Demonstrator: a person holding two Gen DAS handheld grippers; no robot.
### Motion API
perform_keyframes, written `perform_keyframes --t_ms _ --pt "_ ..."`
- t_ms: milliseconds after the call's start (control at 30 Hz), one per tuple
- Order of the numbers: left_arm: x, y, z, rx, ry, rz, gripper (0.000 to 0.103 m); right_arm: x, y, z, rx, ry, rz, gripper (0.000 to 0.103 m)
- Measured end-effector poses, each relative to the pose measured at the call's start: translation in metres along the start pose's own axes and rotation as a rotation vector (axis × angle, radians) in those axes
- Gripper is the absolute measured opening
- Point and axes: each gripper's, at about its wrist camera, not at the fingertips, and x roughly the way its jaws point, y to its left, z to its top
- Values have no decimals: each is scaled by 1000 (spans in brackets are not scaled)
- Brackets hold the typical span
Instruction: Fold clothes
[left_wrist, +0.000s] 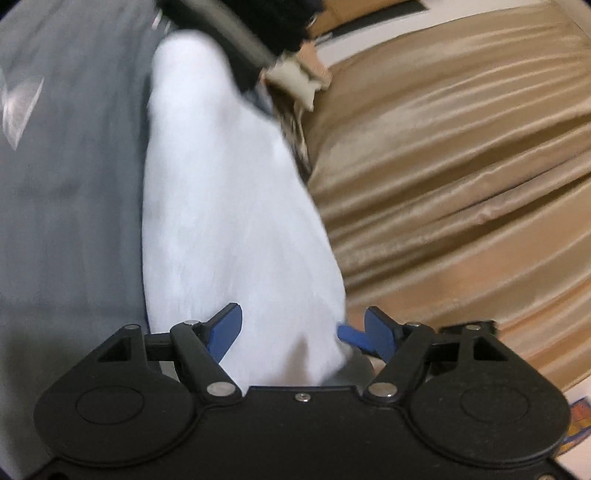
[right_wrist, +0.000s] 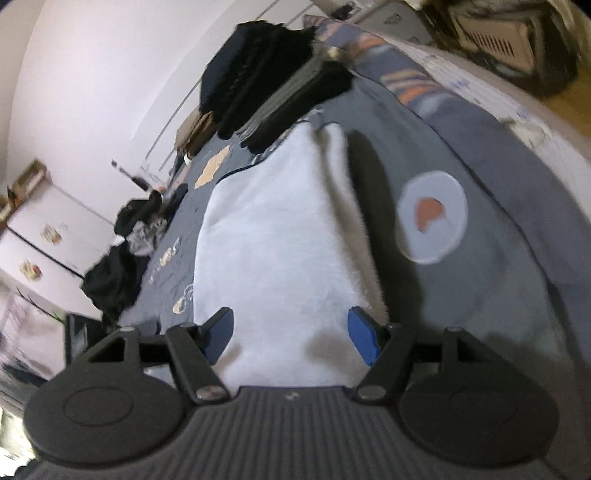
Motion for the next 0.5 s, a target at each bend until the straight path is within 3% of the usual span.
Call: perform_keyframes --t_ms 33,167,300,500 --pt "0 2 -3 6 2 1 72 -1 -7 -1 20 -2 9 68" --pt "-2 4 -15 32 -5 19 72 0 -21 -4 3 15 -147 69" --pt "-5 2 -25 24 -5 8 72 -13 -25 -3 52 -27 -88 69" --pt "-7 -14 -28 58 -2 -9 73 -27 1 9 4 -92 -60 69"
